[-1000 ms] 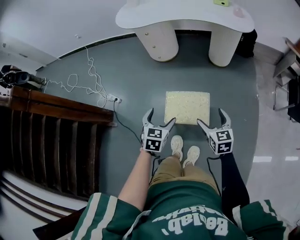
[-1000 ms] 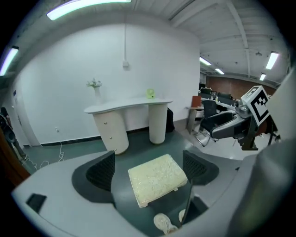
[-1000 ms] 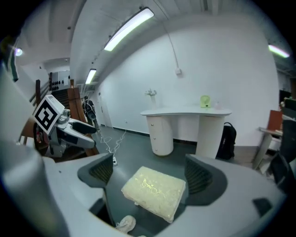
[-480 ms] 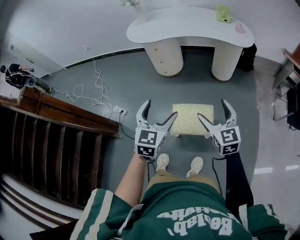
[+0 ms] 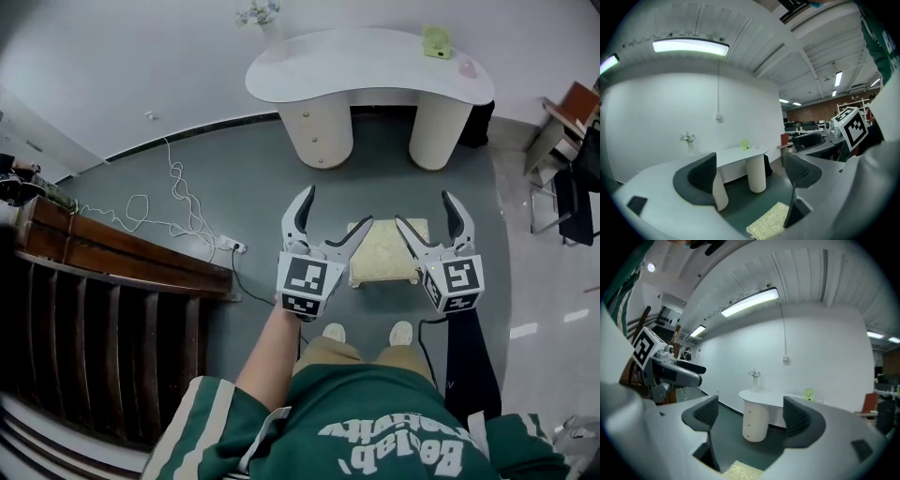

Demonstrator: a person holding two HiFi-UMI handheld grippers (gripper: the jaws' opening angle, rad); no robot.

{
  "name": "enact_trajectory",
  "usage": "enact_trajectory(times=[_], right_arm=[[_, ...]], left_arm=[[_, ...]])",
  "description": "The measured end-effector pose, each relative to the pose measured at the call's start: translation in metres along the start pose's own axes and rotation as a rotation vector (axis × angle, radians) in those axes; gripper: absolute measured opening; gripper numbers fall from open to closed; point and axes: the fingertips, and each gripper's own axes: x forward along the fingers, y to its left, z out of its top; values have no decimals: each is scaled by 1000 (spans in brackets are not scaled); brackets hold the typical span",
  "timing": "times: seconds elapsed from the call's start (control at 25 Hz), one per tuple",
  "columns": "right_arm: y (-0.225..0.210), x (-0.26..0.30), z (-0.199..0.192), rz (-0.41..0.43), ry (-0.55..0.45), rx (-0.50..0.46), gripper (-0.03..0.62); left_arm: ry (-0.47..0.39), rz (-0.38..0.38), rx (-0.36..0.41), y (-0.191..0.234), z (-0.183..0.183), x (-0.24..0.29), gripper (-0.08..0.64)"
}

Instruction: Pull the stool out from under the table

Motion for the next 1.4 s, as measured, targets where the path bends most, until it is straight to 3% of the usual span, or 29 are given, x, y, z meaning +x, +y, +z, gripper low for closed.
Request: enact_trajectory(times=[0.2, 0.36, 0.72, 0.88, 0.96, 1.0, 1.4], right_arm=[[68, -8, 10, -60, -35, -9, 430], [66, 0, 35, -88, -39, -10, 395], [87, -1, 52, -141, -55, -12, 286], [87, -2, 53, -196, -22, -37, 167], [88, -5, 56, -227, -17, -43, 58], [90, -5, 58, -231, -20, -46, 3], [117, -14, 71, -137, -76, -84, 2]], left_arm=[[-62, -54, -33, 28, -12, -52, 462], [-73, -79, -33, 39, 9, -48, 412], [-130, -84, 8, 52, 19, -78, 240], [-148, -71, -7, 57, 22, -85, 155], [-151, -63, -37, 64, 20, -92, 5], [-150, -60, -55, 67, 18, -94, 5], [-150, -53, -42, 71, 20, -103, 3]])
